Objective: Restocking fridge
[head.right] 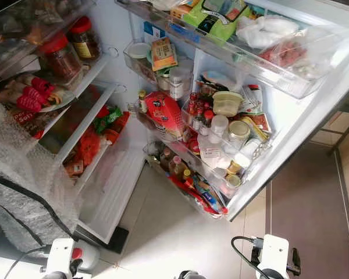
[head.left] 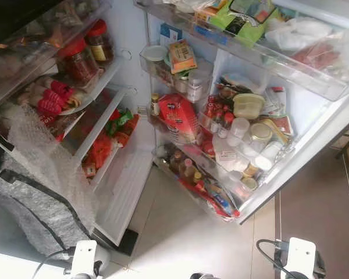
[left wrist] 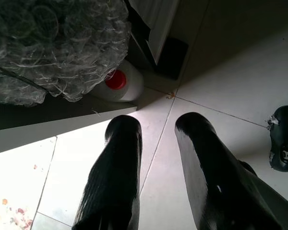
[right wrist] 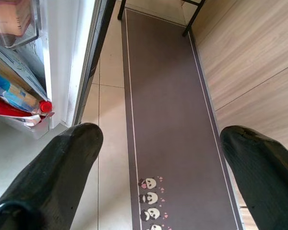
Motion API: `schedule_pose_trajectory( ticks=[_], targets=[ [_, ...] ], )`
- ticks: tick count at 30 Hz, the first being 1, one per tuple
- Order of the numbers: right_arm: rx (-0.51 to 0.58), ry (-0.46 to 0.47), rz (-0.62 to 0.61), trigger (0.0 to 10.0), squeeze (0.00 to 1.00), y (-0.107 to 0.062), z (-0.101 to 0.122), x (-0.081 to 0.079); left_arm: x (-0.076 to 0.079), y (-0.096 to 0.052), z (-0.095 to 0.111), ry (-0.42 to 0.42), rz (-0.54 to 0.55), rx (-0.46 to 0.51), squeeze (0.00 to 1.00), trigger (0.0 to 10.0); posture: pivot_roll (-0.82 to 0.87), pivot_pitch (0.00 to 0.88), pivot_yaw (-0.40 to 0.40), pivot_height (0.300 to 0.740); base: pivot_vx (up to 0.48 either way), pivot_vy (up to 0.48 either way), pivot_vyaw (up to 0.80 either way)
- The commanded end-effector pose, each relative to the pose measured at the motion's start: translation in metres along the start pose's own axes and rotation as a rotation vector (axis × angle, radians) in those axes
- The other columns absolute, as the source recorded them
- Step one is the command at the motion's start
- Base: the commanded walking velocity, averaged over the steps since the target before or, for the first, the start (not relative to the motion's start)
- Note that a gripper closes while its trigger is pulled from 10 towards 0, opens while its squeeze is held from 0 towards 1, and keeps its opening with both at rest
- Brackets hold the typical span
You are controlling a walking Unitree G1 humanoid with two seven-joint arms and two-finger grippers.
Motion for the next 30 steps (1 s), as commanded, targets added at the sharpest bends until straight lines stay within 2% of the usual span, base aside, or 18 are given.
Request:
schedule_pose_trajectory(
  ticks=[1, 8, 9, 10, 11, 21, 22, 26, 30],
  targets=[
    [-0.021, -0.008, -0.01, 10.0, 0.0, -0.004, -0.008, 0.004, -0.001, -0.002, -0.008, 0.004, -0.001, -0.026, 0.0, 10.0, -0.1, 0.14, -0.003, 0.74, 0.0, 0.0, 0.0],
    [-0.034, 0.01, -0.021, 10.0, 0.0, -0.005, -0.01, 0.006, -0.001, -0.002, -0.008, 0.004, -0.001, -0.025, 0.0, 10.0, -0.1, 0.139, -0.002, 0.74, 0.0, 0.0, 0.0],
    [0.045, 0.06, -0.45, 10.0, 0.0, -0.001, 0.01, 0.1, -0.006, -0.003, -0.016, -0.011, 0.019, -0.046, 0.0, 10.0, -0.12, 0.155, -0.014, 0.74, 0.0, 0.0, 0.0],
    [0.079, 0.094, -0.593, 10.0, 0.0, -0.004, 0.02, 0.133, -0.007, -0.004, -0.018, -0.017, 0.024, -0.053, 0.0, 10.0, -0.13, 0.156, -0.014, 0.74, 0.0, 0.0, 0.0],
    [0.108, 0.121, -0.663, 10.0, 0.0, -0.004, 0.031, 0.153, -0.007, -0.004, -0.019, -0.02, 0.026, -0.057, 0.0, 10.0, -0.13, 0.157, -0.015, 0.74, 0.0, 0.0, 0.0],
    [0.111, 0.122, -0.639, 10.0, 0.0, -0.005, 0.028, 0.145, -0.005, -0.005, -0.02, -0.018, 0.019, -0.058, 0.0, 10.0, -0.13, 0.164, -0.01, 0.74, 0.0, 0.0, 0.0],
    [0.139, 0.109, -0.599, 10.0, 0.0, -0.001, 0.036, 0.141, -0.005, -0.005, -0.02, -0.016, 0.021, -0.058, 0.0, 10.0, -0.13, 0.165, -0.009, 0.74, 0.0, 0.0, 0.0],
    [0.18, 0.088, -0.568, 10.0, 0.0, 0.006, 0.051, 0.14, -0.007, -0.005, -0.02, -0.004, 0.024, -0.061, 0.0, 10.0, -0.13, 0.168, -0.008, 0.74, 0.0, 0.0, 0.0],
    [0.242, 0.111, -0.598, 10.0, 0.0, 0.012, 0.074, 0.15, -0.011, -0.005, -0.022, -0.005, 0.038, -0.064, 0.0, 10.0, -0.13, 0.17, -0.009, 0.74, 0.0, 0.0, 0.0]
  ],
)
Point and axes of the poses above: a point about 5 cm out from each wrist's last joint towards the gripper, its own y axis pointing out of the wrist towards the gripper, its own z axis along the axis of the wrist's last joint, x = y × z, the point moved 3 cm from there along y, pointing out of the wrist towards the gripper, and after that the axes turned 14 degrees about y, right-handed, at the moved point
